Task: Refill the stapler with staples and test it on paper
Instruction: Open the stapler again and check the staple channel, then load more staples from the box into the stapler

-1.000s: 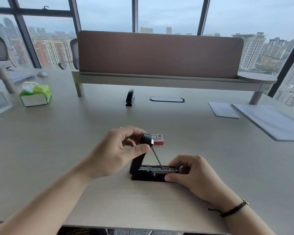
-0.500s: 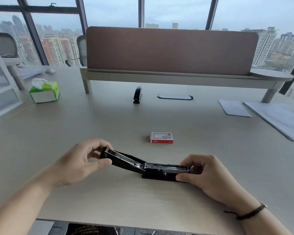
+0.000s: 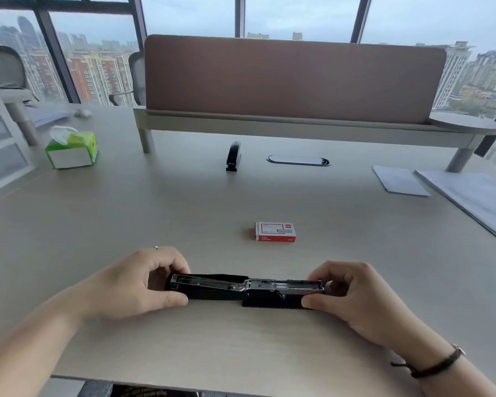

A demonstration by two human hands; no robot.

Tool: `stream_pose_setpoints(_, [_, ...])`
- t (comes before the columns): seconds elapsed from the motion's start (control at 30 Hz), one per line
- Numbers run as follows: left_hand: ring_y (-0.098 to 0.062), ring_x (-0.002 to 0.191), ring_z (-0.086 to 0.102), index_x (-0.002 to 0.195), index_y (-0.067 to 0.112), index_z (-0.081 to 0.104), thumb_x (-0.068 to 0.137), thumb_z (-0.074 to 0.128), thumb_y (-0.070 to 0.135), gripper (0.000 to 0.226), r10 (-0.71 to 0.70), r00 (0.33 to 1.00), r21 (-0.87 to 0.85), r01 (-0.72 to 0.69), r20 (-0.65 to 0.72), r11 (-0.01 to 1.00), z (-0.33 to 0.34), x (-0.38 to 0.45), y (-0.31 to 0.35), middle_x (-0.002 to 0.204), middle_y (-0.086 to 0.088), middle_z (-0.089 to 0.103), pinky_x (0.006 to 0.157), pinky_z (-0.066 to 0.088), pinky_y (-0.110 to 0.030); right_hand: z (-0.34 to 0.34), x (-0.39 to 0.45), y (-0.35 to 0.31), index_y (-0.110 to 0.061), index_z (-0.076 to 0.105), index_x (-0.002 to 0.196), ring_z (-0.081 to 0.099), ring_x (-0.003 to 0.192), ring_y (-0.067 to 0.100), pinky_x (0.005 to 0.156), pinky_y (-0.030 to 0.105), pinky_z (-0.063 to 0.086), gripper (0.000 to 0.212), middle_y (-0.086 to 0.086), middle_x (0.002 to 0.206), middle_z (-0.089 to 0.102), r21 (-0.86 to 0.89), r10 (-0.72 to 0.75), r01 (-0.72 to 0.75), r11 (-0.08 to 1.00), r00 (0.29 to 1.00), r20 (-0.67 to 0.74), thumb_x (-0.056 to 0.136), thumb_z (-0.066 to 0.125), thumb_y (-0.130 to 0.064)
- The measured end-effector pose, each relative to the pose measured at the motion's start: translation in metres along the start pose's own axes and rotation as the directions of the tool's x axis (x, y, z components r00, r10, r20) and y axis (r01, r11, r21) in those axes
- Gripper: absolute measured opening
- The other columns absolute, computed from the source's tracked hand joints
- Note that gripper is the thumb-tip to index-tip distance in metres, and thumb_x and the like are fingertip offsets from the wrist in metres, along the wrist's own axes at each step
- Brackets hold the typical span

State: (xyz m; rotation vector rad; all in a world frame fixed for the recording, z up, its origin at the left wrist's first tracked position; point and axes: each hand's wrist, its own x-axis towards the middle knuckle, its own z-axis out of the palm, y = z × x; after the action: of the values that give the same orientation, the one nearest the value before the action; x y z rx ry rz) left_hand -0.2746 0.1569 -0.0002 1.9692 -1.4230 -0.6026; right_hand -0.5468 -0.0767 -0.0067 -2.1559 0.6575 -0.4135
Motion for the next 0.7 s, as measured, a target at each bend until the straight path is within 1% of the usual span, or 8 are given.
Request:
stream_pose_setpoints(0.1, [-0.005, 0.088, 0.064, 0.112, 0.040, 0.066, 0.057, 0.079, 0.066, 0.062, -0.030, 0.986, -0.033, 0.036, 0.163, 0.999, -0.019, 0.015, 0.010, 0.100, 0.016, 0.070, 0.086, 0.051, -0.022, -0.007, 0.005, -0.006, -0.034, 0.074, 0.082, 0.049, 0.051, 0.004, 0.055, 0.021, 0.041, 0.022, -0.011, 0.060, 0.064, 0.014, 0.030, -0.031, 0.999, 0.993, 0.117, 0.066, 0.087, -0.030])
stream_pose_setpoints(0.2, [-0.010, 0.096, 0.065, 0.120, 0.035, 0.062, 0.053, 0.072, 0.080, 0.081, -0.004, 0.993, -0.085, 0.014, 0.116, 0.996, -0.026, 0.054, 0.017, 0.108, 0.013, 0.068, 0.088, 0.054, -0.023, -0.021, 0.021, -0.010, -0.041, 0.074, 0.094, 0.067, 0.071, 0.007, 0.072, 0.021, 0.054, 0.046, -0.015, 0.091, 0.077, 0.063, 0.028, -0.044, 0.997, 0.972, 0.235, 0.052, 0.089, -0.053])
stream_pose_setpoints(0.27, [-0.006, 0.097, 0.064, 0.118, 0.035, 0.063, 0.053, 0.068, 0.082, 0.080, 0.005, 1.000, -0.038, -0.004, 0.030, 0.999, -0.018, 0.088, 0.020, 0.105, 0.014, 0.068, 0.088, 0.054, -0.024, -0.029, 0.041, -0.008, -0.041, 0.074, 0.097, 0.071, 0.080, 0.009, 0.078, 0.029, 0.057, 0.057, -0.010, 0.096, 0.077, 0.123, 0.019, -0.039, 0.992, 0.988, 0.156, 0.048, 0.084, -0.067])
stream_pose_setpoints(0.33, [-0.002, 0.097, 0.061, 0.120, 0.037, 0.061, 0.058, 0.073, 0.074, 0.073, 0.004, 1.000, 0.047, -0.003, -0.003, 0.999, -0.003, 0.118, 0.020, 0.107, 0.018, 0.065, 0.088, 0.053, -0.026, -0.031, 0.066, -0.006, -0.035, 0.074, 0.100, 0.072, 0.077, 0.011, 0.075, 0.035, 0.059, 0.059, -0.006, 0.096, 0.077, 0.127, 0.063, -0.067, 0.990, 0.998, 0.031, 0.051, 0.081, -0.067])
stream_pose_setpoints(0.4, [-0.001, 0.098, 0.057, 0.126, 0.039, 0.056, 0.064, 0.078, 0.064, 0.070, 0.020, 1.000, 0.134, -0.020, 0.003, 0.991, 0.012, 0.137, 0.023, 0.111, 0.023, 0.060, 0.090, 0.050, -0.026, -0.024, 0.087, -0.004, -0.031, 0.070, 0.107, 0.067, 0.067, 0.011, 0.059, 0.031, 0.054, 0.058, -0.003, 0.098, 0.075, 0.145, 0.117, -0.112, 0.983, 0.993, -0.029, 0.057, 0.081, -0.059])
stream_pose_setpoints(0.47, [-0.003, 0.095, 0.054, 0.128, 0.039, 0.053, 0.066, 0.080, 0.058, 0.071, 0.048, 0.999, 0.165, -0.047, 0.001, 0.985, 0.022, 0.153, 0.025, 0.111, 0.023, 0.059, 0.088, 0.048, -0.025, -0.016, 0.106, 0.003, -0.029, 0.067, 0.109, 0.059, 0.057, 0.007, 0.051, 0.023, 0.046, 0.048, -0.003, 0.099, 0.073, 0.121, 0.160, -0.148, 0.982, 0.983, -0.089, 0.068, 0.081, -0.050])
stream_pose_setpoints(0.6, [-0.008, 0.091, 0.056, 0.120, 0.038, 0.058, 0.067, 0.081, 0.049, 0.059, 0.128, 0.988, 0.120, -0.118, -0.086, 0.986, 0.038, 0.161, 0.021, 0.104, 0.023, 0.063, 0.086, 0.049, -0.026, -0.005, 0.122, 0.011, -0.029, 0.068, 0.101, 0.064, 0.061, 0.009, 0.054, 0.023, 0.049, 0.029, -0.005, 0.097, 0.073, 0.219, 0.180, -0.120, 0.968, 0.943, -0.279, 0.079, 0.074, -0.047])
stream_pose_setpoints(0.7, [-0.008, 0.094, 0.059, 0.114, 0.039, 0.061, 0.070, 0.080, 0.046, 0.049, 0.158, 0.978, 0.098, -0.146, -0.135, 0.985, 0.042, 0.161, 0.017, 0.103, 0.031, 0.061, 0.086, 0.048, -0.022, -0.001, 0.120, 0.009, -0.028, 0.069, 0.102, 0.068, 0.064, 0.009, 0.062, 0.026, 0.056, 0.039, -0.005, 0.101, 0.073, 0.355, 0.176, -0.063, 0.933, 0.939, -0.295, 0.072, 0.070, -0.054])
